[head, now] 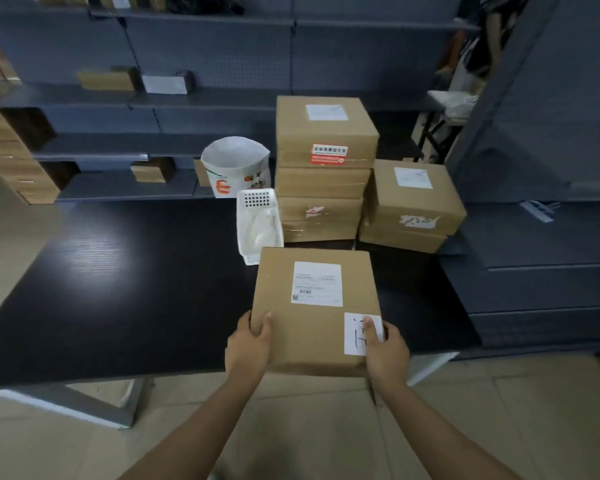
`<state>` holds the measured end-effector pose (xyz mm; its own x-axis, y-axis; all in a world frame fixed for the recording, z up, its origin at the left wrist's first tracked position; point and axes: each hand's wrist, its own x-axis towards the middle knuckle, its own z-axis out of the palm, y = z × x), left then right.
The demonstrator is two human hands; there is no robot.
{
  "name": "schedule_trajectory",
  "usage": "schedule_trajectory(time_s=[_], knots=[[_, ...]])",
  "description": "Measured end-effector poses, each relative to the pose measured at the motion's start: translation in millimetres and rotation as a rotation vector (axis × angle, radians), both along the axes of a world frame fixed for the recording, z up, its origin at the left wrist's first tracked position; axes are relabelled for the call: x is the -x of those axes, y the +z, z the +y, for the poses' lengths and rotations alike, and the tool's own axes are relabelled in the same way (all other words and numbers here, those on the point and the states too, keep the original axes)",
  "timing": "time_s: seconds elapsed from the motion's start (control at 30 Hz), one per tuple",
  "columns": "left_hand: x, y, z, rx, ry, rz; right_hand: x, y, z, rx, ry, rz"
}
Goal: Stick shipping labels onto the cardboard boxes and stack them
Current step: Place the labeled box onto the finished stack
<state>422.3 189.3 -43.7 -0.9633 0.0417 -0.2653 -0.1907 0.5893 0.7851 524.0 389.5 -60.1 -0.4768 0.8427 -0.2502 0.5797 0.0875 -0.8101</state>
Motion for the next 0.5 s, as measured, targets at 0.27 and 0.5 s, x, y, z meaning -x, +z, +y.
schedule_trajectory(time_s=[0.27, 0.5], knots=[[-32.3, 16.3, 95.3, -0.122, -0.028, 0.006, -43.9, 19.8, 90.5, -0.03, -0.068, 0.067], [-18.1, 31.5, 158.7, -0.209, -0.192, 0.024, -50.7, 36.5, 145.7, -0.072, -0.155, 0.098]])
